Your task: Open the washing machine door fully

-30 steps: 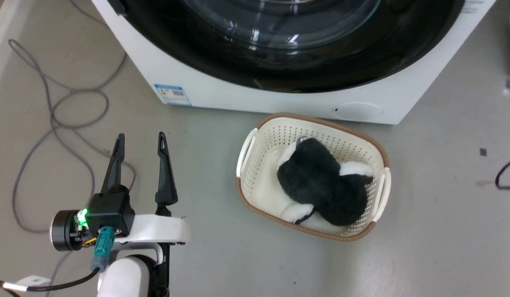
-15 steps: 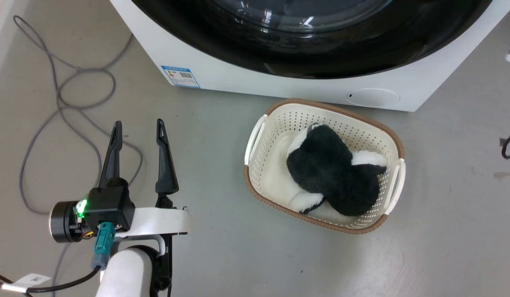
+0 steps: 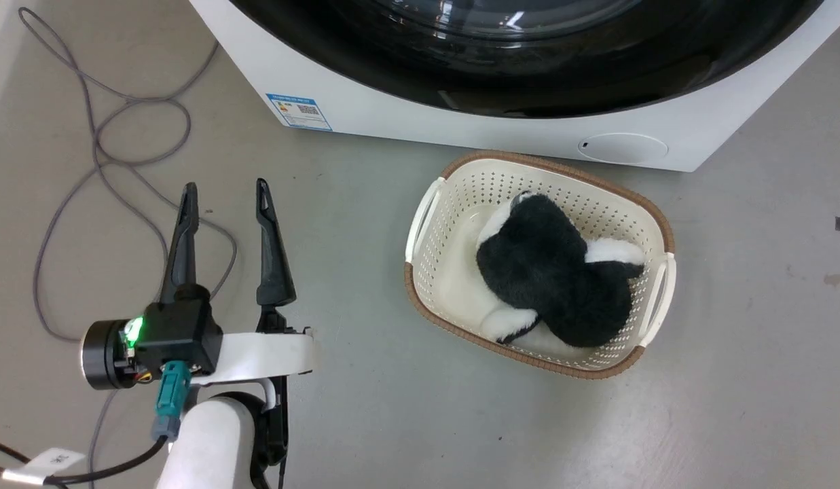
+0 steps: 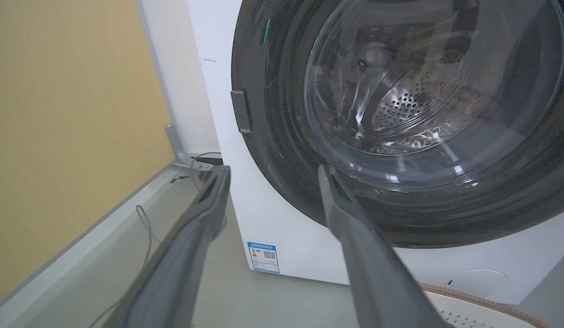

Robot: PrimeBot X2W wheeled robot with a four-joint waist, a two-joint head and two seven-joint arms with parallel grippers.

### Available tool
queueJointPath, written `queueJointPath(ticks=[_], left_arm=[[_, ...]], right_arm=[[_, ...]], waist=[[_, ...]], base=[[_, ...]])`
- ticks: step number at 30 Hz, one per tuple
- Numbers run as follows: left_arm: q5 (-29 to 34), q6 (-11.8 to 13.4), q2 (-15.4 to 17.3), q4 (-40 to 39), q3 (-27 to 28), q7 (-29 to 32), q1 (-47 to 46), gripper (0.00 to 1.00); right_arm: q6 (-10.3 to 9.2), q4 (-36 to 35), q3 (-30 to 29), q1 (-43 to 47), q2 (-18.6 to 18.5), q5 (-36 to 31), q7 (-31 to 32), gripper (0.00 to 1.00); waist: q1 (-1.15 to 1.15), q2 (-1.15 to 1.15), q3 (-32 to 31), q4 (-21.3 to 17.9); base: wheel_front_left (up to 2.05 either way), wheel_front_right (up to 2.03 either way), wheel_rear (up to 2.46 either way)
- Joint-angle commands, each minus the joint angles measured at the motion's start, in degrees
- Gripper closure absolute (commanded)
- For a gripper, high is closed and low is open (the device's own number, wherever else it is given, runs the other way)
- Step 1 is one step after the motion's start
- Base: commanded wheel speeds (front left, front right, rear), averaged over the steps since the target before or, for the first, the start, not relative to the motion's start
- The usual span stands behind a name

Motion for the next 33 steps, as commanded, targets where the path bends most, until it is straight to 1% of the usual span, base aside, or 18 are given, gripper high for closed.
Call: queueJointPath(ticks=[1,8,16,28,33], left_arm=[[-0.3,0.5,0.0,-0.1,-0.1,-0.7,-0.9,0.0],[-0.4,0.9,0.0,0.1,-0.3,-1.5,-0.8,0.0],[0.1,0.3,0.0,0.6,0.8,-1.5,0.5,0.0],[1.0,-0.8,0.0,1.3,2.2,-1.5,3.2,0.0],[1.3,-1.1,0.0,1.5,2.6,-1.5,4.3,0.0]], right_arm=[[0.06,1.0,1.4,-1.9,0.2,2.1,2.3,1.0],[0.07,1.3,4.0,-2.1,-0.8,7.0,8.9,1.0],[0.07,-1.8,4.9,2.5,-0.4,7.6,11.3,1.0],[0.07,-9.7,7.5,14.0,0.8,7.8,14.4,1.0],[0.07,-14.6,8.3,19.7,1.4,8.7,15.8,1.0]], waist=[[0.0,0.0,0.1,0.0],[0.0,0.0,0.1,-0.4],[0.0,0.0,-2.3,-1.8],[0.0,0.0,-7.3,-3.7],[0.0,0.0,-9.1,-4.1]], base=[[0.0,0.0,0.0],[0.0,0.0,0.0],[0.0,0.0,0.0],[0.0,0.0,0.0],[0.0,0.0,0.0]])
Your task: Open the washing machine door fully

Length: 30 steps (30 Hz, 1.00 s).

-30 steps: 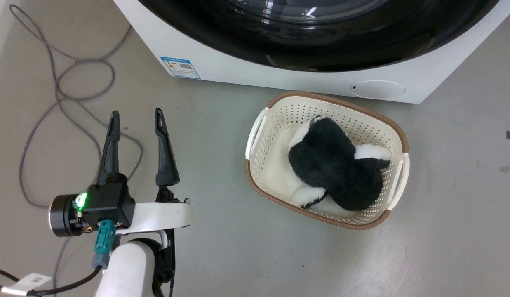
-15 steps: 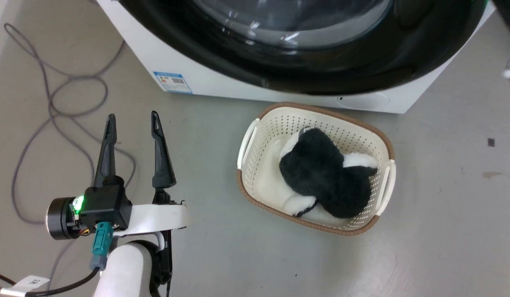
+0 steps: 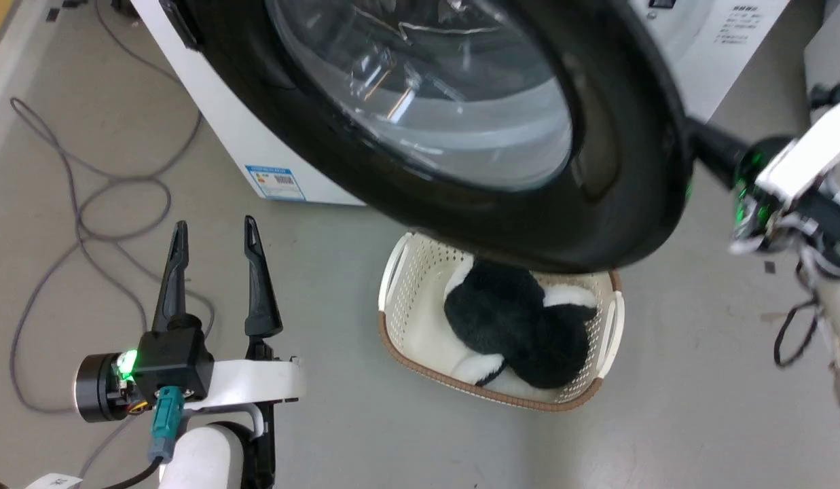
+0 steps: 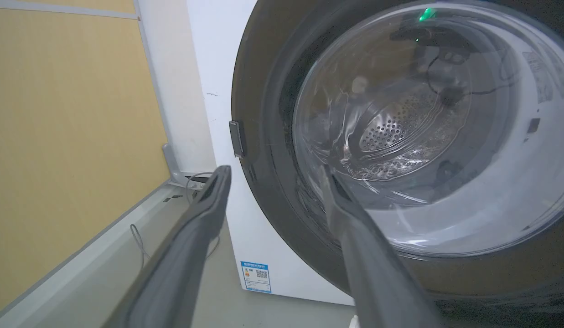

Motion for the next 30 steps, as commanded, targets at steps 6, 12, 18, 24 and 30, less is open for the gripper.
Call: queueJointPath(ticks=[6,12,18,24,30], left_arm=[[0.6,-0.5,0.0,0.6,0.4,-0.3,2.2,0.0],[0.9,-0.9,0.0,1.0,0.5,-0.3,4.0,0.0],[1.0,-1.2,0.0,1.4,0.3,-0.3,5.3,0.0],[1.0,-1.3,0.0,2.1,0.1,-0.3,6.5,0.0],[1.1,-1.3,0.0,2.4,0.0,-0.3,7.9,0.0]], right_arm=[[0.11,-8.8,0.8,10.3,1.7,2.3,1.9,1.0],[0.11,-15.4,3.1,18.2,3.8,2.7,3.1,1.0],[0.11,-19.3,5.6,23.8,6.3,2.5,3.6,1.0],[0.11,-22.9,8.7,28.7,9.5,2.8,4.4,1.0],[0.11,-26.7,12.4,32.9,12.1,1.8,5.3,1.0]], waist=[[0.0,0.0,-3.0,-0.4],[0.0,0.0,-5.4,-0.6],[0.0,0.0,-7.2,-0.4],[0.0,0.0,-8.9,-0.1],[0.0,0.0,-10.5,0.0]], base=[[0.0,0.0,0.0],[0.0,0.0,0.0],[0.0,0.0,0.0],[0.0,0.0,0.0],[0.0,0.0,0.0]])
